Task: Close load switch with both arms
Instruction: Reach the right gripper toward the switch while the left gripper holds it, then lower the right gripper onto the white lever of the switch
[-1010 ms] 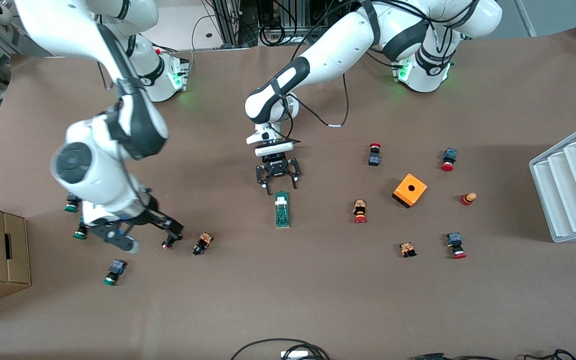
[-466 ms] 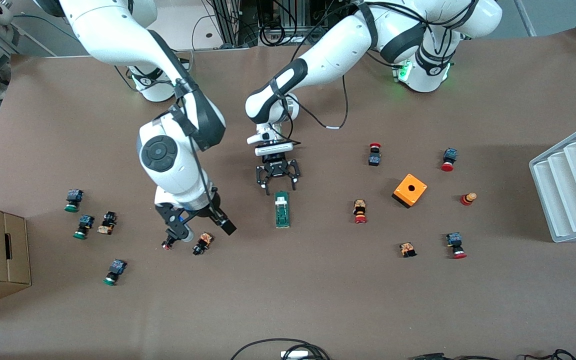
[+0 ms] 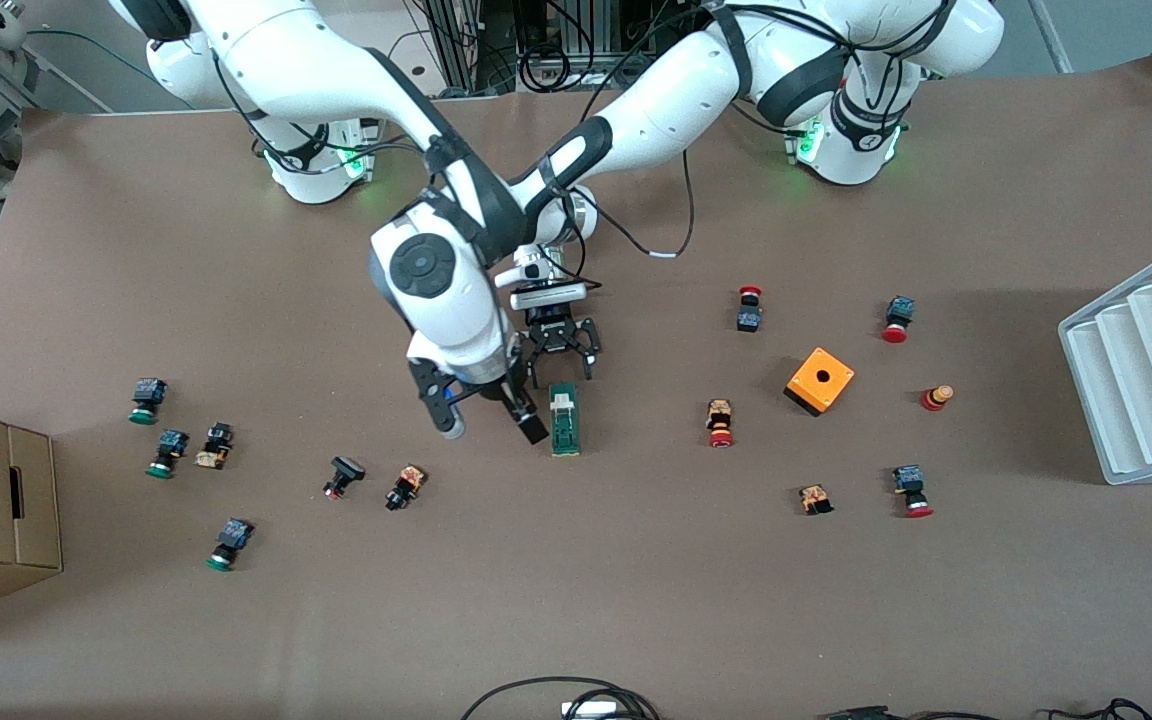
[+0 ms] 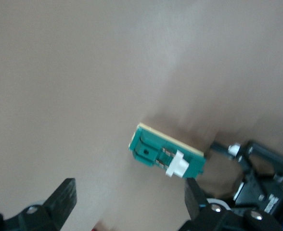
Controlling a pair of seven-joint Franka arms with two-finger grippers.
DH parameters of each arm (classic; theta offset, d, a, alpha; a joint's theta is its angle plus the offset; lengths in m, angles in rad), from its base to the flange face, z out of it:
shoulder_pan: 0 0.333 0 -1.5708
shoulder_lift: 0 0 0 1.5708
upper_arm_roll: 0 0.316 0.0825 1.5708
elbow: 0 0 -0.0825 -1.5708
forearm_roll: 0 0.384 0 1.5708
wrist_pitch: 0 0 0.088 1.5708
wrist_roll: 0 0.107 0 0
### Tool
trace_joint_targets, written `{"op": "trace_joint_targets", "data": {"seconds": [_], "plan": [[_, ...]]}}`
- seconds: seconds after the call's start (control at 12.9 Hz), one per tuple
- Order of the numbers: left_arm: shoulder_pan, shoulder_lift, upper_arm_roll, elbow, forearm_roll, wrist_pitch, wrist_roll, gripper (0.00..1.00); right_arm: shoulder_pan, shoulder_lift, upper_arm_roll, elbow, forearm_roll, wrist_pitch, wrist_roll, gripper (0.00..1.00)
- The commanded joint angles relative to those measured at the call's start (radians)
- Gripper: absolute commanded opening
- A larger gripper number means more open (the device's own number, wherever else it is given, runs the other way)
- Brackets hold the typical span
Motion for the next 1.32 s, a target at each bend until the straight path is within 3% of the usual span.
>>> {"op": "trace_joint_targets", "data": {"seconds": [0.0,0.62,1.01,1.24], "plan": [[-0.018,0.034,0.005,0.02,0.0,-0.007,-0.041,1.0,0.042,0.02,-0.013,-0.006,0.018,0.039,0.089,0.99],[-0.027,0.063,0.005,0.02,0.048,-0.032,-0.096,1.0,0.095,0.092,-0.019,-0.045,0.015,0.127,0.318,0.94],[-0.027,0.065,0.005,0.02,0.049,-0.033,-0.096,1.0,0.119,0.123,-0.019,-0.048,0.012,0.13,0.341,0.78],[-0.027,0.066,0.005,0.02,0.049,-0.033,-0.096,1.0,0.121,0.12,-0.019,-0.104,0.003,0.195,0.338,0.74]]}}
